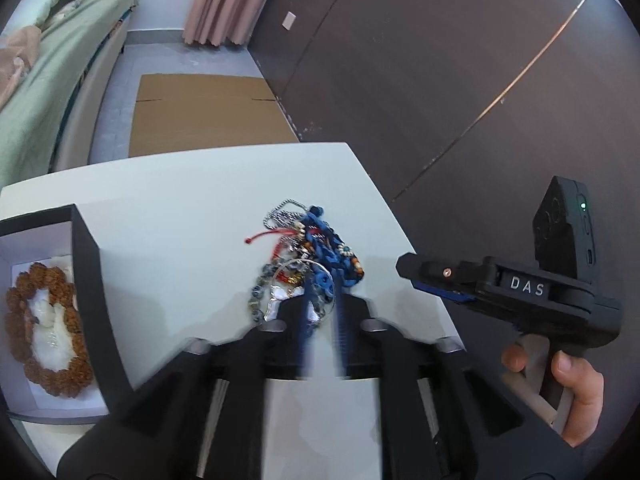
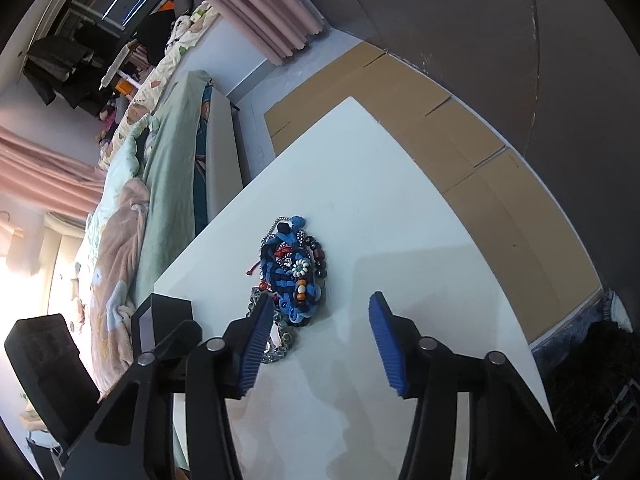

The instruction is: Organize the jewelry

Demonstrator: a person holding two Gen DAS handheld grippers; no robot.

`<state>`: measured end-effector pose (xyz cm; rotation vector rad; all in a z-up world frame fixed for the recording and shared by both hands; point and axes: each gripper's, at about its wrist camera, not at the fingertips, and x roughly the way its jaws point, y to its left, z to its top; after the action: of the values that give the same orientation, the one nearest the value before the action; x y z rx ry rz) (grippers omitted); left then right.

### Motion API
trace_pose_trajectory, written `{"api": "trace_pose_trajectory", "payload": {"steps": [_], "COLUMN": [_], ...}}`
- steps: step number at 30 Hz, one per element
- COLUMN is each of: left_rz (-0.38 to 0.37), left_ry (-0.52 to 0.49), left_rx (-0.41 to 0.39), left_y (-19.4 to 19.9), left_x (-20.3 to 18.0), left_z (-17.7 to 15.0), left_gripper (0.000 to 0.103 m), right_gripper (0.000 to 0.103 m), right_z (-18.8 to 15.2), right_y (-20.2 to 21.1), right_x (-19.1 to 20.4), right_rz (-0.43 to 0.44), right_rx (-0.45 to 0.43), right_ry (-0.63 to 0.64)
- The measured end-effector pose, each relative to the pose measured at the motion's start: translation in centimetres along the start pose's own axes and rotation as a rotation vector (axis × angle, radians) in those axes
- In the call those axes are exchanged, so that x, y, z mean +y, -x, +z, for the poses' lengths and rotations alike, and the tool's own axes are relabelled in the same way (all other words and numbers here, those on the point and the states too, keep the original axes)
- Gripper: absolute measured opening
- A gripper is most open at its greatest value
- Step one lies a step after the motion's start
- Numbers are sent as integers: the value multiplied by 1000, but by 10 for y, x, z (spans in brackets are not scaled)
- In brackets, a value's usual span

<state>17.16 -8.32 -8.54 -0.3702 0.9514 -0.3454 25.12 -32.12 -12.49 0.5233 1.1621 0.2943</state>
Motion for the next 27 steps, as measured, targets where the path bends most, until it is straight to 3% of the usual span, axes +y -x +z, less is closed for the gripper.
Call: {"api": "trace_pose_trajectory", "payload": {"steps": [2,10,13,16,18,19,27], "left_rz": [8,24,37,47,49,53,52], "left_ry": [-8,-21,-29,-30,-33,-33,-5], "left_rx": [-19,16,35,60,76,81,24], "left_y": [0,-23,-35,-48,-54,-55,-25], "left_x": [-3,-14,-17,-18,-17,-17,-4], "left_z": [-2,-6,-8,-10,-11,-12,-2], "left_gripper": [53,52,44,30,10,5,4], "right_gripper": [53,56,56,56,56,56,56], "right_z": [0,5,7,7,8,9,12], "right_y": [5,13,13,13,14,13,-3], "right_x": [-4,-22,-23,-25,-25,-24,-9], "right_rz": [-6,-10,-2,4,11,14,49], "right_rx": [-14,-22,-18,-15,-15,-14,16], "right_ry": [-10,-49,-44,-41,-37,-34,-1]}}
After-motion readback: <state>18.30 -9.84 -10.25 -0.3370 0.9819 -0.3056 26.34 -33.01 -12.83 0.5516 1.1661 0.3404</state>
